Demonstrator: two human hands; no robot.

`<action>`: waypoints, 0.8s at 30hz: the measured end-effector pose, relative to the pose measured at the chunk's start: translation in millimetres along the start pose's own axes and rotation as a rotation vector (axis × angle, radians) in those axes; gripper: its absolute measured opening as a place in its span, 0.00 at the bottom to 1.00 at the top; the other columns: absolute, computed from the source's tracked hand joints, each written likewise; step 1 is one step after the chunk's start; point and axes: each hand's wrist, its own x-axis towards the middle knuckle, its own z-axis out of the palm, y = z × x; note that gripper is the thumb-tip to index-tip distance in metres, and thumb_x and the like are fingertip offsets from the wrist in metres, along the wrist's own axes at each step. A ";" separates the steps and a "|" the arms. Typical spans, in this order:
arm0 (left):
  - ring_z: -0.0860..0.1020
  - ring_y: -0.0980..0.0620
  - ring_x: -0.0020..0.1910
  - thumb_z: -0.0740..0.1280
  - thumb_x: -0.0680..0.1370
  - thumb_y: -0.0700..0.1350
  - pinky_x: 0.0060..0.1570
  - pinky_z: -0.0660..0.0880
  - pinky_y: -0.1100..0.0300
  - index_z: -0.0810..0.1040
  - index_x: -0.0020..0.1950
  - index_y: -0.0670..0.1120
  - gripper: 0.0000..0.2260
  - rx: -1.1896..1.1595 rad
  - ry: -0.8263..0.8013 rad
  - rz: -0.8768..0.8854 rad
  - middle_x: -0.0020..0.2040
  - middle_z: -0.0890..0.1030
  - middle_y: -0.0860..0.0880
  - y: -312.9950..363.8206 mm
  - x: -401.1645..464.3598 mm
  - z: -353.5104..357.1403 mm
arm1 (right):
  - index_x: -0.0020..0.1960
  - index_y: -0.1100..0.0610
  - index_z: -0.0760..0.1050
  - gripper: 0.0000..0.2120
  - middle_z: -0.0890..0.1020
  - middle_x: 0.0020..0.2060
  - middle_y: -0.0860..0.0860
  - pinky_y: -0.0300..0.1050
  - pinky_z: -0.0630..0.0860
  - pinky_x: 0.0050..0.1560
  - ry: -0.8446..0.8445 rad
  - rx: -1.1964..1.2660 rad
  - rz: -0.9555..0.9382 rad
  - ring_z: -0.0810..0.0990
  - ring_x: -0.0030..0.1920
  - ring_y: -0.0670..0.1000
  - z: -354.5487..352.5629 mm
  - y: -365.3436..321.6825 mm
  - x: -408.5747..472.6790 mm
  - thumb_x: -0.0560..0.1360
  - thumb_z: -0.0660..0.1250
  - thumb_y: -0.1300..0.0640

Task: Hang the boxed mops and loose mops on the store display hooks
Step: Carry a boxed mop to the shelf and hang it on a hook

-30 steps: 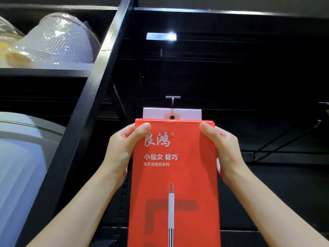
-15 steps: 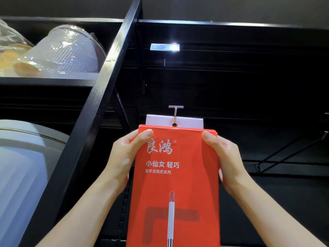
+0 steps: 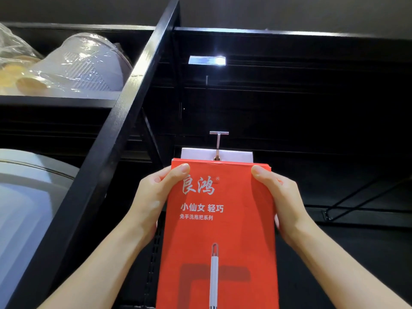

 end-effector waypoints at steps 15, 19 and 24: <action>0.85 0.46 0.40 0.73 0.63 0.63 0.45 0.81 0.51 0.86 0.42 0.51 0.18 0.099 0.008 -0.061 0.43 0.87 0.45 -16.3 -2.5 -0.5 | 0.42 0.59 0.83 0.25 0.86 0.43 0.59 0.60 0.78 0.52 0.011 0.007 0.115 0.83 0.42 0.58 -1.9 30.9 -7.1 0.60 0.71 0.37; 0.85 0.47 0.40 0.73 0.62 0.63 0.44 0.81 0.52 0.86 0.42 0.50 0.18 0.108 0.013 -0.068 0.42 0.87 0.46 -20.0 -3.2 -0.6 | 0.41 0.57 0.84 0.21 0.86 0.41 0.57 0.54 0.79 0.48 0.000 0.026 0.125 0.83 0.41 0.57 -1.8 40.1 -7.0 0.62 0.71 0.39; 0.85 0.49 0.37 0.73 0.62 0.62 0.42 0.82 0.54 0.86 0.39 0.50 0.17 0.079 0.045 -0.084 0.40 0.87 0.46 -28.5 1.6 -0.4 | 0.40 0.54 0.84 0.16 0.86 0.39 0.54 0.50 0.79 0.46 -0.005 0.048 0.131 0.83 0.38 0.53 -0.6 48.7 0.7 0.65 0.70 0.42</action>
